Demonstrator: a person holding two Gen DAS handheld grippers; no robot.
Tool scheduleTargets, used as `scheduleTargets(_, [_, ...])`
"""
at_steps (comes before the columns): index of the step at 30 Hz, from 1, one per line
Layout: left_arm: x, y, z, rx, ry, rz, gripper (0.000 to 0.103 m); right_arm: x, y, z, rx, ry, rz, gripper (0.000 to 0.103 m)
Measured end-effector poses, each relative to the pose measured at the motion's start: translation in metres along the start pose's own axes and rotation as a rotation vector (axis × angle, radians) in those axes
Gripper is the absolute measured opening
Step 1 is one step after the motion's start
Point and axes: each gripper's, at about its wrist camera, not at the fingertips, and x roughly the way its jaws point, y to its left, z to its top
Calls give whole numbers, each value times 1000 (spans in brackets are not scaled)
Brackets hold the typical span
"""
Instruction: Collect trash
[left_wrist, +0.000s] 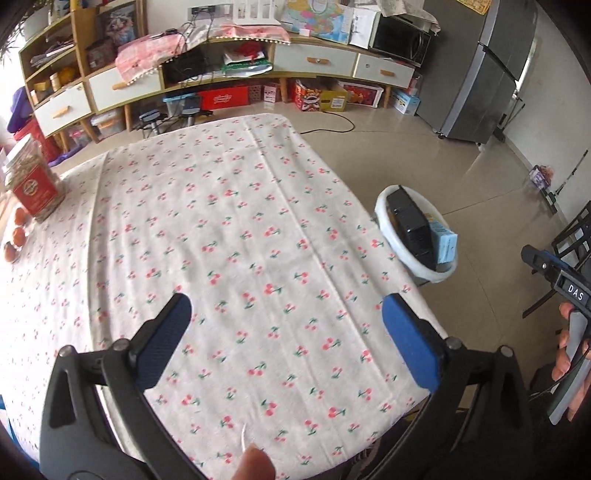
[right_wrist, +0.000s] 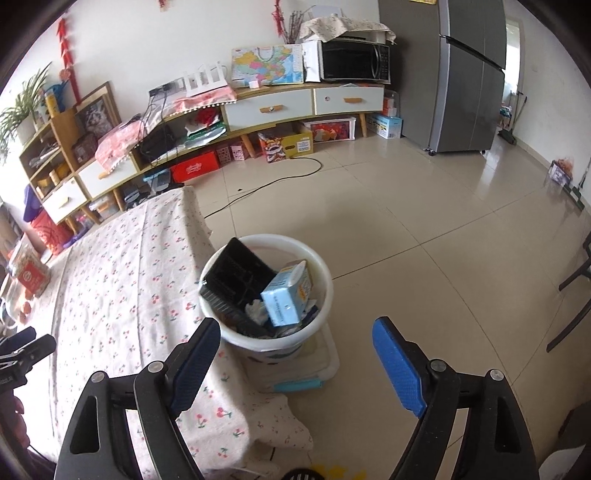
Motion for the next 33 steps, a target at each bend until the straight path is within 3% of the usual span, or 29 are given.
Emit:
scheduleTargets(3, [-15,22,-21,-64,-2,32,103,-9,30,-13,-43,-5,20,103])
scheduleTargets(10, [-60,42,-63,-86,-132,191,103,-42,98,-60,-185,-91,26,103])
scheduleTargets(17, [-75,60,-98,-145,-190,259,103,-55,130,-93,-206,-152,22,103])
scheduleTargets(33, [-78,67,-110,-161,-198,268,103,-46,158,-97,-248,-155,37,103])
